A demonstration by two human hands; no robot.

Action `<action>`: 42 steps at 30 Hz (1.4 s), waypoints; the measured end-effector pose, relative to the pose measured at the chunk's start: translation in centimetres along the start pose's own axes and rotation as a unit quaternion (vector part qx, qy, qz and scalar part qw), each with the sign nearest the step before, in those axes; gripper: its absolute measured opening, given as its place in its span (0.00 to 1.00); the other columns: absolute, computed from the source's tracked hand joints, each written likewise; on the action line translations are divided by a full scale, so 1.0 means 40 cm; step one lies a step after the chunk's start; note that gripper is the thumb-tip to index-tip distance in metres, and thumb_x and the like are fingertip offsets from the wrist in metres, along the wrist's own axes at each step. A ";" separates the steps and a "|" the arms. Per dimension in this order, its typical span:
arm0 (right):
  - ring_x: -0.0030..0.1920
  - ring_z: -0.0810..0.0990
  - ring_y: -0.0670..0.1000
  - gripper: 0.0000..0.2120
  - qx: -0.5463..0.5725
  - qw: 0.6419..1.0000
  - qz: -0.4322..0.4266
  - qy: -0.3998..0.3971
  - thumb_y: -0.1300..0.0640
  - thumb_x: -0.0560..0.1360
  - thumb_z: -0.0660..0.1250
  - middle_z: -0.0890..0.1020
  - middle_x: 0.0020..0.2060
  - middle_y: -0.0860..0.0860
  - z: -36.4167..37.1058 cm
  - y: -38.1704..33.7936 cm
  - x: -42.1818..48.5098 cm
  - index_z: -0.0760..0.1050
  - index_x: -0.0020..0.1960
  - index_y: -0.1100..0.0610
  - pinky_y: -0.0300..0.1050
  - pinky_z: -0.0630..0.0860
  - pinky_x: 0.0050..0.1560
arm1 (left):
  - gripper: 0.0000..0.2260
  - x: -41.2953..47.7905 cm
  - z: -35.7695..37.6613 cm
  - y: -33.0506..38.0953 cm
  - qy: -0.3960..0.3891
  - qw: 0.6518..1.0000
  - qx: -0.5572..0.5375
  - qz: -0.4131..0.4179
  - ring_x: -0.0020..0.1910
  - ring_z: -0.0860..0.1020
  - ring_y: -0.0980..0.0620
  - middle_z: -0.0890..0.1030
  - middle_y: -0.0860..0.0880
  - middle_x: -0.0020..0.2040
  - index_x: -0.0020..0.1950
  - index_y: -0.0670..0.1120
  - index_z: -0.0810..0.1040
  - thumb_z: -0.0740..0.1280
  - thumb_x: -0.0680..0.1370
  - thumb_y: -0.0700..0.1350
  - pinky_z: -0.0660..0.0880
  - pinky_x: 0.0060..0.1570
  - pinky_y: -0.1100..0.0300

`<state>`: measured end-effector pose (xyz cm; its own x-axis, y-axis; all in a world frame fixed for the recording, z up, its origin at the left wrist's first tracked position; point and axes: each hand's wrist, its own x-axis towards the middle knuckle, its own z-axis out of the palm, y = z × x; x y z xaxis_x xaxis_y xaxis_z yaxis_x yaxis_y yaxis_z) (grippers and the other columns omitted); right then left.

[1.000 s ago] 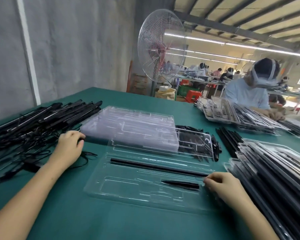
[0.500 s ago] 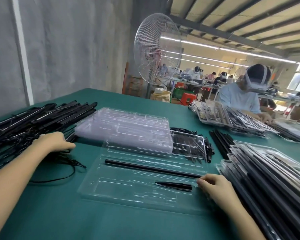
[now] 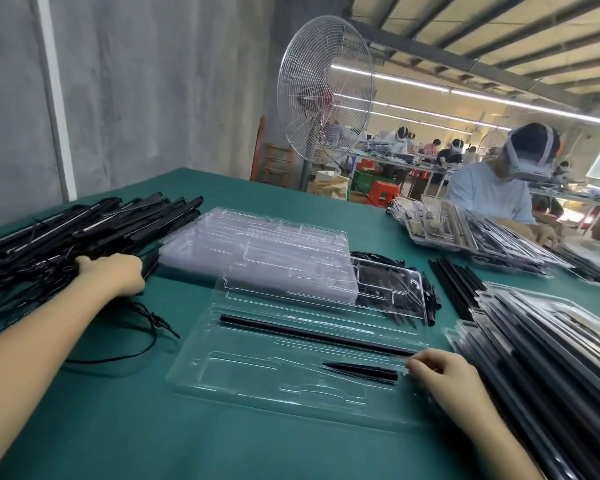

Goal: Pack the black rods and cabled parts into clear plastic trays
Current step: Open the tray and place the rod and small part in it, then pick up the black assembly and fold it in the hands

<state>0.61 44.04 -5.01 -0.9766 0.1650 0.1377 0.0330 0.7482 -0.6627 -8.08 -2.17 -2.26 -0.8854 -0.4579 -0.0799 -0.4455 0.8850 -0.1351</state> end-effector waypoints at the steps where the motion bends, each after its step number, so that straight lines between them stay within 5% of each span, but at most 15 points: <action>1: 0.29 0.76 0.46 0.09 -0.002 1.000 -0.001 -0.001 0.57 0.73 0.69 0.79 0.26 0.48 0.001 0.000 -0.001 0.79 0.34 0.52 0.42 0.72 0.35 | 0.12 0.001 -0.001 -0.006 -0.011 1.000 -0.023 0.006 0.61 0.72 0.42 0.74 0.44 0.61 0.59 0.45 0.73 0.54 0.79 0.43 0.61 0.67 0.42; 6: 0.29 0.76 0.46 0.09 -0.006 1.000 -0.004 -0.004 0.57 0.73 0.69 0.79 0.27 0.48 0.000 0.002 0.002 0.79 0.35 0.52 0.42 0.71 0.35 | 0.09 0.030 -0.008 -0.059 0.013 0.975 -0.219 0.028 0.48 0.78 0.42 0.81 0.37 0.50 0.50 0.32 0.78 0.61 0.79 0.36 0.70 0.46 0.58; 10: 0.30 0.76 0.46 0.08 -0.012 1.000 -0.004 -0.004 0.56 0.73 0.69 0.80 0.28 0.48 0.002 0.005 0.006 0.80 0.35 0.52 0.41 0.71 0.35 | 0.10 0.036 -0.023 -0.075 0.098 0.898 -0.427 0.053 0.41 0.73 0.45 0.76 0.41 0.40 0.41 0.41 0.79 0.64 0.80 0.44 0.68 0.45 0.56; 13: 0.31 0.76 0.45 0.08 -0.018 1.000 -0.009 -0.004 0.56 0.73 0.69 0.79 0.27 0.47 0.001 0.004 0.007 0.79 0.35 0.51 0.40 0.70 0.35 | 0.23 0.018 -0.038 -0.065 -0.045 0.862 -0.503 0.045 0.44 0.78 0.40 0.78 0.39 0.46 0.51 0.35 0.77 0.66 0.76 0.57 0.74 0.45 0.53; 17: 0.31 0.76 0.44 0.08 -0.019 1.000 -0.013 -0.014 0.57 0.73 0.69 0.79 0.29 0.47 -0.004 0.002 0.005 0.80 0.36 0.52 0.39 0.70 0.35 | 0.14 0.012 -0.037 -0.068 -0.138 0.821 -0.547 0.082 0.26 0.77 0.51 0.79 0.45 0.30 0.50 0.31 0.79 0.68 0.75 0.43 0.73 0.29 0.62; 21: 0.32 0.76 0.44 0.07 -0.031 0.999 -0.024 -0.027 0.57 0.74 0.68 0.80 0.30 0.48 -0.007 -0.003 0.007 0.80 0.37 0.54 0.37 0.70 0.35 | 0.12 0.016 -0.019 -0.093 -0.064 0.765 -0.627 0.133 0.32 0.82 0.49 0.84 0.37 0.42 0.48 0.34 0.79 0.69 0.74 0.43 0.76 0.41 0.55; 25: 0.33 0.75 0.43 0.07 -0.046 0.998 -0.030 -0.027 0.58 0.74 0.68 0.80 0.31 0.46 -0.003 -0.009 0.006 0.80 0.38 0.55 0.32 0.68 0.33 | 0.32 -0.050 -0.055 -0.097 -0.019 0.774 -0.580 0.253 0.41 0.84 0.46 0.85 0.47 0.48 0.54 0.45 0.76 0.73 0.62 0.68 0.73 0.48 0.50; 29: 0.38 0.75 0.43 0.06 -0.039 0.996 -0.073 0.026 0.60 0.76 0.66 0.79 0.39 0.49 0.007 -0.052 -0.005 0.77 0.41 0.53 0.36 0.69 0.40 | 0.15 -0.143 -0.131 -0.025 -0.004 0.794 -0.500 0.347 0.42 0.84 0.49 0.84 0.55 0.49 0.53 0.54 0.71 0.63 0.71 0.60 0.68 0.57 0.51; 32: 0.44 0.76 0.39 0.03 0.018 0.983 -0.166 0.072 0.55 0.77 0.65 0.79 0.45 0.46 0.022 -0.132 -0.028 0.76 0.49 0.51 0.34 0.73 0.45 | 0.11 -0.229 -0.186 0.066 -0.011 0.795 -0.463 0.391 0.41 0.84 0.53 0.84 0.59 0.48 0.54 0.58 0.69 0.61 0.73 0.57 0.72 0.51 0.56; 35: 0.54 0.75 0.38 0.29 0.137 0.972 -0.190 0.005 0.40 0.71 0.64 0.75 0.54 0.38 0.028 -0.242 -0.045 0.64 0.69 0.47 0.29 0.71 0.49 | 0.08 -0.305 -0.198 0.182 -0.009 0.789 -0.434 0.434 0.39 0.84 0.56 0.83 0.57 0.46 0.56 0.52 0.70 0.59 0.79 0.51 0.75 0.46 0.58; 37: 0.60 0.74 0.43 0.44 0.298 0.943 -0.131 -0.067 0.34 0.62 0.65 0.74 0.59 0.42 0.025 -0.312 -0.036 0.57 0.73 0.48 0.37 0.71 0.58 | 0.06 -0.348 -0.186 0.259 -0.013 0.788 -0.398 0.470 0.39 0.83 0.58 0.82 0.58 0.48 0.56 0.47 0.70 0.58 0.82 0.46 0.77 0.50 0.55; 39: 0.59 0.77 0.52 0.40 0.452 0.887 -0.057 -0.072 0.35 0.58 0.68 0.78 0.57 0.53 0.014 -0.360 -0.013 0.67 0.63 0.56 0.49 0.74 0.60 | 0.04 -0.383 -0.171 0.321 0.004 0.785 -0.371 0.496 0.40 0.83 0.57 0.81 0.58 0.47 0.54 0.47 0.71 0.58 0.82 0.41 0.77 0.51 0.53; 42: 0.47 0.82 0.55 0.21 0.586 0.809 -0.034 -0.036 0.49 0.72 0.68 0.84 0.47 0.57 -0.003 -0.382 0.015 0.71 0.56 0.63 0.48 0.80 0.45 | 0.08 -0.411 -0.171 0.360 0.038 0.772 -0.392 0.499 0.45 0.81 0.54 0.82 0.53 0.49 0.58 0.49 0.72 0.61 0.80 0.41 0.77 0.51 0.52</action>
<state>-0.45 32.80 5.27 -0.9790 0.0805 0.1872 -0.2038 -0.3769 -0.9035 -0.85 18.67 3.85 -0.8314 0.4645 0.3049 0.5467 0.5857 0.5984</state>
